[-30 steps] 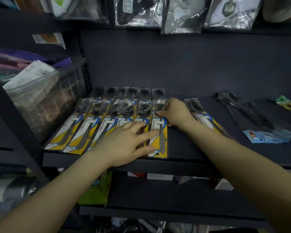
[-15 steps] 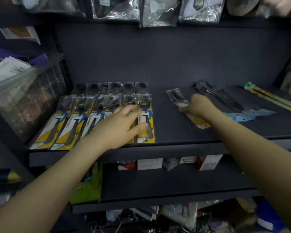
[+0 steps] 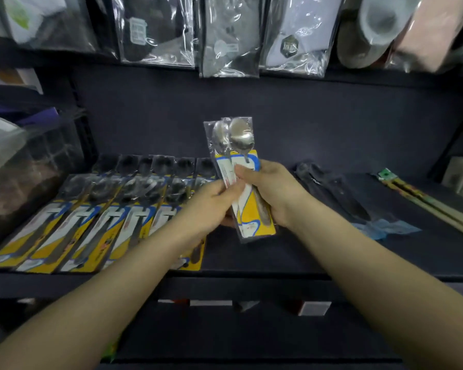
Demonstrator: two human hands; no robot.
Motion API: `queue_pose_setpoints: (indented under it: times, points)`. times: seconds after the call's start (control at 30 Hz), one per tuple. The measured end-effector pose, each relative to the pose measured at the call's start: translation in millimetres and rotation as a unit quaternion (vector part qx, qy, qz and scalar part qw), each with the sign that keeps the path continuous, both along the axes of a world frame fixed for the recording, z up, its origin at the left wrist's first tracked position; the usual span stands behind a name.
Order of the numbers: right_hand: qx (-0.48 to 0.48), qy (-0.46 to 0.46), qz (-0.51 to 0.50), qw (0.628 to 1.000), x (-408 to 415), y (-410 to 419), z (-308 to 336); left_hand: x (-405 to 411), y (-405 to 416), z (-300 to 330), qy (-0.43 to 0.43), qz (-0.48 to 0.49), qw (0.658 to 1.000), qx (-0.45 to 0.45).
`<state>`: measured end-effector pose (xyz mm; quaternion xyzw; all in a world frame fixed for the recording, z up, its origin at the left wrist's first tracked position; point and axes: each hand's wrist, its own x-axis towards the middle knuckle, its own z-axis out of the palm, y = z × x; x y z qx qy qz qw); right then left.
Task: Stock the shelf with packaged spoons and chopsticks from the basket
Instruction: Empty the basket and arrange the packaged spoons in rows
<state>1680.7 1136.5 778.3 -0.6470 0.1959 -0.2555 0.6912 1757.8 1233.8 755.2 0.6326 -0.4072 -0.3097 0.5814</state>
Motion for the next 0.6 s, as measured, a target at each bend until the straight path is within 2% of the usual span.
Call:
queue_pose_setpoints:
  times: [0.1, 0.17, 0.3, 0.43, 0.6]
  points:
    - [-0.088, 0.018, -0.069, 0.994, 9.5, -9.9, 5.9, 0.4, -3.0, 3.0, 0.036, 0.050, 0.997, -0.044]
    - [-0.130, 0.037, -0.101, 0.986, 20.2, -23.1, 5.8, 6.3, -3.7, 2.2, 0.029, 0.102, 0.993, -0.057]
    - [-0.043, 0.095, -0.111, 0.988, 48.3, -66.7, -16.8, 23.7, 6.8, -1.0, -0.012, 0.199, 0.979, -0.041]
    - [-0.098, 0.208, -0.066, 0.971, 70.6, -89.5, -36.3, 37.9, 22.8, -3.1, -0.054, 0.236, 0.970, -0.003]
    - [-0.108, 0.231, -0.027, 0.967, 94.2, -92.5, -36.6, 37.0, 35.0, -2.0, -0.067, 0.265, 0.962, 0.007]
